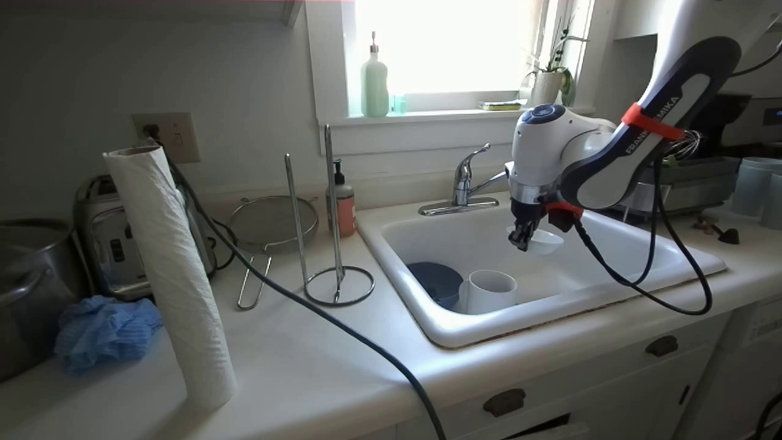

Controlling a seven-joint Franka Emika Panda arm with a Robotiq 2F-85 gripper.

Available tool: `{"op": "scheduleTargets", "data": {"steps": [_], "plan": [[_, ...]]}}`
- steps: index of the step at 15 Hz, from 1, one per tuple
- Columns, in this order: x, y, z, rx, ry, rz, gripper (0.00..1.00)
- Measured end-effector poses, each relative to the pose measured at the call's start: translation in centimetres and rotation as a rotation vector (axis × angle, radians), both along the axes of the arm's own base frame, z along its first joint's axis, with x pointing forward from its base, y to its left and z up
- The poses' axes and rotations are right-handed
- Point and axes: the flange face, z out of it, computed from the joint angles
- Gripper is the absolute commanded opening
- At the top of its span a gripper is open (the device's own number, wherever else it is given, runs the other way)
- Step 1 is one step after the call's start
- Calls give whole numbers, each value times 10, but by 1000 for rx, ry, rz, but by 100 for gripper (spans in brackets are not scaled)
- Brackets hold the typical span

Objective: Pick up the white stacked bowls from the kitchen counter and put them in the sink

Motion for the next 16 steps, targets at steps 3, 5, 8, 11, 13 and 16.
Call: {"op": "scheduleTargets", "data": {"steps": [3,5,8,11,13,16], "plan": [[0,0,0,0,0,0,11],[0,1,0,-1,0,1,3],[0,0,-3,-1,5,0,3],[3,0,-11,-2,8,-9,3],[10,-1,-18,-1,0,-21,3],[22,-10,-27,-4,-13,-60,3]]}}
